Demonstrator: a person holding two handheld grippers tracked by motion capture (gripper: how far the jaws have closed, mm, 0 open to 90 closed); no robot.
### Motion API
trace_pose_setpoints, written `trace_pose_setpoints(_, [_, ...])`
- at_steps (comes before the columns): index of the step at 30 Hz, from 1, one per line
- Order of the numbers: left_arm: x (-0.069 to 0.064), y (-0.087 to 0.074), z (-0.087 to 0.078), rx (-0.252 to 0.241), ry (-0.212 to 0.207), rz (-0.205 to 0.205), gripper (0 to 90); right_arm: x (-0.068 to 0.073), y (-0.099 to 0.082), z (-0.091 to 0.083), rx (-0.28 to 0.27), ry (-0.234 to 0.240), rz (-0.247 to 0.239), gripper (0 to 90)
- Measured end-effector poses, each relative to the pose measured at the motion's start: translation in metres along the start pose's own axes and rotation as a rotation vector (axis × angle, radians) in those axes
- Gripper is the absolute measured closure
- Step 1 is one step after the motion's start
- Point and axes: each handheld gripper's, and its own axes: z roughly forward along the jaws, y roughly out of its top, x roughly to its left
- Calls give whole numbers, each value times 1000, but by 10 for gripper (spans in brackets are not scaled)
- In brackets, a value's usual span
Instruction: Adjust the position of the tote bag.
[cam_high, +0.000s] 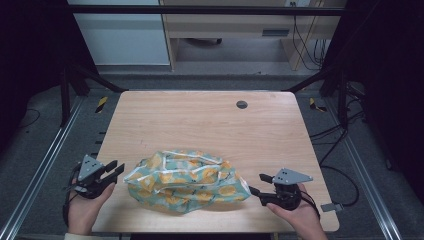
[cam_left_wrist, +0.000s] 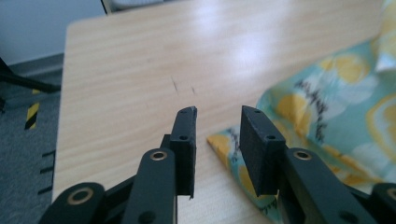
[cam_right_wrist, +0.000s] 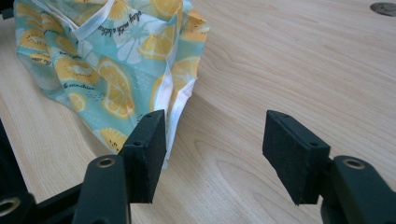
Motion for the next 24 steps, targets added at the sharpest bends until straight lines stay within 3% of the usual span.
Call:
trace_pose_setpoints(3, [-4, 6, -8, -41, -12, 8, 644, 0, 1, 0, -10, 6, 0, 398])
trace_pose_setpoints(8, [-25, 19, -19, -90, -50, 68, 622, 7, 15, 4, -45, 31, -11, 399])
trace_pose_setpoints(14, [-41, 30, -30, -119, -134, 83, 604, 8, 41, 16, -82, 82, -1, 427])
trace_pose_setpoints(19, [-54, 34, -36, -109, -198, 109, 568, 9, 71, 36, -64, 70, -40, 522])
trace_pose_setpoints(24, [-69, 36, -39, -107, -256, 146, 492, 11, 88, 60, 15, 99, -41, 527])
